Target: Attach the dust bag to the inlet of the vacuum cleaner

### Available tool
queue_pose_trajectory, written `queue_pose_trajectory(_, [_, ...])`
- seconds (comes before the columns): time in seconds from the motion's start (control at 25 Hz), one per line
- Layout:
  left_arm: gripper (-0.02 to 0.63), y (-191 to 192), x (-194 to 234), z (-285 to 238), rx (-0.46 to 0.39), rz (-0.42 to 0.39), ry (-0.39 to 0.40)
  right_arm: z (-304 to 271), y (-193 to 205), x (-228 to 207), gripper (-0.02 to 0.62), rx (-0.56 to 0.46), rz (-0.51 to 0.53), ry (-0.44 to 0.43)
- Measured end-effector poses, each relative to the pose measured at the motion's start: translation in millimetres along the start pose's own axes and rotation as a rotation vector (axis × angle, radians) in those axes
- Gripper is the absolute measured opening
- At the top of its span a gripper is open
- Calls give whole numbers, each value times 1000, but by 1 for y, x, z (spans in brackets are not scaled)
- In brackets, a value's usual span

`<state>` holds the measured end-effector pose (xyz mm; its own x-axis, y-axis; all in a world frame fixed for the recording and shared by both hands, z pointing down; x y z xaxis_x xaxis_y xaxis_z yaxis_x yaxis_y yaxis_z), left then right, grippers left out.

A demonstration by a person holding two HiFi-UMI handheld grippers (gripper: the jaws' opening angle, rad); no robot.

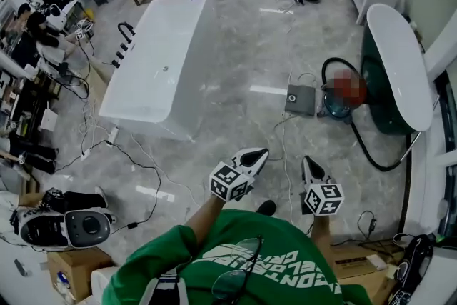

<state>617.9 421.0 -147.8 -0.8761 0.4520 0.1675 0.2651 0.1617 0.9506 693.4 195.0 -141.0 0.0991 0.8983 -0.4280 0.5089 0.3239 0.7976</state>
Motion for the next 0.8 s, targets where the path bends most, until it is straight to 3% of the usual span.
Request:
queue_pose_trajectory(0.32, [3, -9, 82, -45, -17, 29, 49, -60, -23, -17, 8, -13, -46, 68])
queue_pose_trajectory(0.8, [3, -57, 236, -120, -37, 28, 168, -206, -114, -13, 9, -65, -12, 150])
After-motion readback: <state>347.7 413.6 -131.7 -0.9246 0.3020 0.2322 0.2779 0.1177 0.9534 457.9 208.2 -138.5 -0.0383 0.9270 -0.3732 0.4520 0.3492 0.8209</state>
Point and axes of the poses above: the fingertips, and each gripper's own axes: z backward along the fingers, x to its left, y out of its underside, the point moved 9 cm from there along z, backward along the fingers, and after that the axes turned 10 degrees about -z, right-handed, at the moved point
